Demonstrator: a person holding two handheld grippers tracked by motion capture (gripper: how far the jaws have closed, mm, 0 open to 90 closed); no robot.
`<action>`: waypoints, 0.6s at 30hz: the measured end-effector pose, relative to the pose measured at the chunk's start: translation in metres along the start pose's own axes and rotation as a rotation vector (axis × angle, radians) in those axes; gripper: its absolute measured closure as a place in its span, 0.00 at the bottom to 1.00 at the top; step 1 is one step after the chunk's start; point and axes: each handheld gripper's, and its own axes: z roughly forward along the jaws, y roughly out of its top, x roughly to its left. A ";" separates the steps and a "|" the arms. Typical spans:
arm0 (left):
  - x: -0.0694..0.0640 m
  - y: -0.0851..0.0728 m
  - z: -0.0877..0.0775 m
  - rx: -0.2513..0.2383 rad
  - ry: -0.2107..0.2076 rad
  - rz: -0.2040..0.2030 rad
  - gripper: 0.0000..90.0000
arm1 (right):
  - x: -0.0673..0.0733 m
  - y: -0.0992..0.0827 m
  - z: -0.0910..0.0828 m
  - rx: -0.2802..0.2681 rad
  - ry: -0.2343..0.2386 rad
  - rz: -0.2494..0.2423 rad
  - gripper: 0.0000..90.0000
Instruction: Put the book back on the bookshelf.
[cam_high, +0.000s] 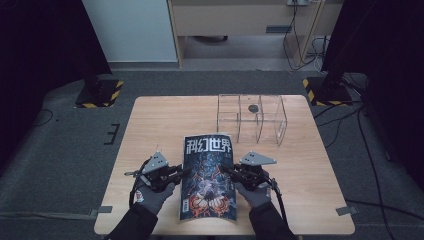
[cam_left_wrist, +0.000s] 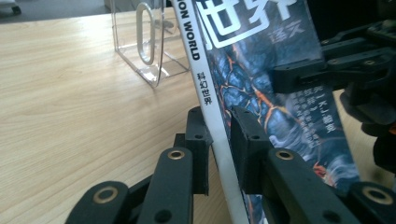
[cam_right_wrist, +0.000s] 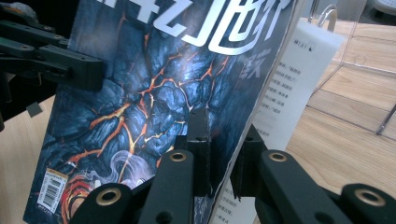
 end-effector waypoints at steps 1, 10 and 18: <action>-0.001 0.001 0.000 -0.004 -0.003 0.000 0.87 | 0.000 0.000 0.000 0.000 0.000 0.000 0.89; -0.011 0.010 -0.005 -0.063 -0.034 0.046 0.89 | -0.006 0.003 -0.005 -0.031 0.010 0.031 0.89; -0.014 0.015 -0.014 -0.118 -0.056 0.092 0.90 | -0.004 0.018 -0.018 -0.098 0.004 -0.037 0.91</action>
